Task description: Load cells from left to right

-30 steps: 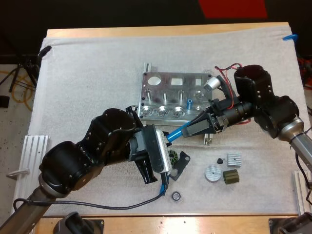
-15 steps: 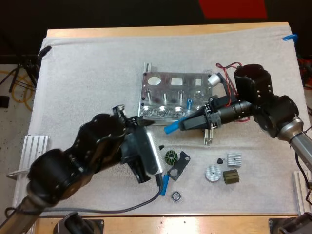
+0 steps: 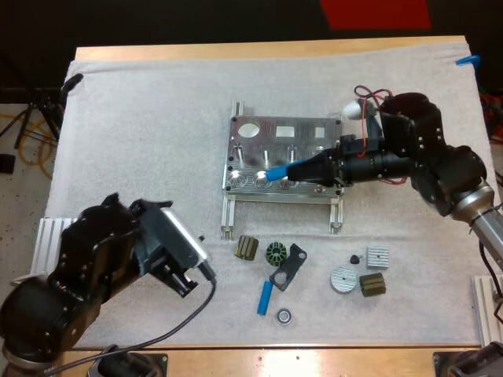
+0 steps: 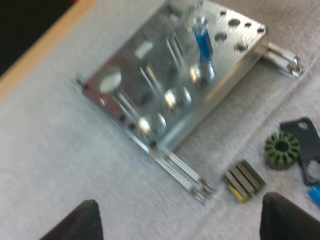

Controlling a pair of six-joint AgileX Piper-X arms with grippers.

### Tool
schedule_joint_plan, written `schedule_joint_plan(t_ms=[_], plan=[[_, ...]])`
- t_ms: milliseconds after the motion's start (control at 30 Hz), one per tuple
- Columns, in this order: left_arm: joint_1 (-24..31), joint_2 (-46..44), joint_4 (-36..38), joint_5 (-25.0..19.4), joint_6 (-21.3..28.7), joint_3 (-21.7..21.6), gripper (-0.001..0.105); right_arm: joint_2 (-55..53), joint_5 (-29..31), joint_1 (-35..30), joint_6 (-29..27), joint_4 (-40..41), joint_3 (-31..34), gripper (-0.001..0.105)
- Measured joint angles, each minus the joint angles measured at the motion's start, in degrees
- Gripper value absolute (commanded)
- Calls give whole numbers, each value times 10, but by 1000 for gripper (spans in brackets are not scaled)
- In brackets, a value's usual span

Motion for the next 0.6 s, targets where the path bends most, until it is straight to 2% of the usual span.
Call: schedule_joint_plan(t_ms=[67,100,300,600], plan=[[37,-15,-3,42,0,24,65,0,50,0,-16,37,-14,0],[43,-18,-3,47,0,29,65,0,64,0,-20,45,-17,0],[54,-26,-18,63,-4,37,65,9,174,0,-75,138,-55,0],[54,-26,-20,93,-14,37,65,114,321,0,-152,290,-188,0]])
